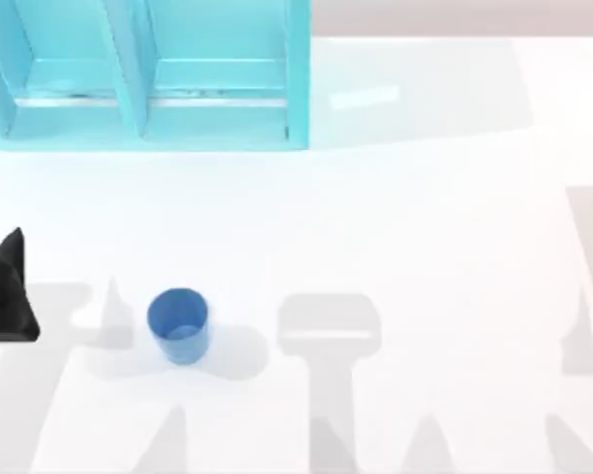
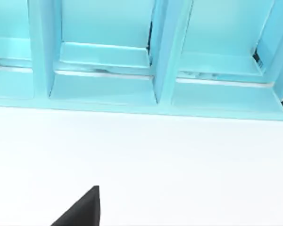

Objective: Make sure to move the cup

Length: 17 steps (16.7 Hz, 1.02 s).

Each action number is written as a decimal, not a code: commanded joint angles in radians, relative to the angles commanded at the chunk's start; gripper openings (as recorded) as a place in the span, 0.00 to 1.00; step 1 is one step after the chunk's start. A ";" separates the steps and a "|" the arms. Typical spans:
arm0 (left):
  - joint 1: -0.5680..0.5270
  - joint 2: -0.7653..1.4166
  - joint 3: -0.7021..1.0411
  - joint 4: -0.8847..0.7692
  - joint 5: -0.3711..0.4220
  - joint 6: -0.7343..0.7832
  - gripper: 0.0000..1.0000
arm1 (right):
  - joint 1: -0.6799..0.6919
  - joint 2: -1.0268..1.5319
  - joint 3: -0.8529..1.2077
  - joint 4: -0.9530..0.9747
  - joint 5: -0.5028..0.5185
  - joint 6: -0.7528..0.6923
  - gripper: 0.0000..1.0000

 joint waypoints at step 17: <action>-0.437 1.423 1.130 -0.936 -0.002 -0.415 1.00 | 0.000 0.000 0.000 0.000 0.000 0.000 1.00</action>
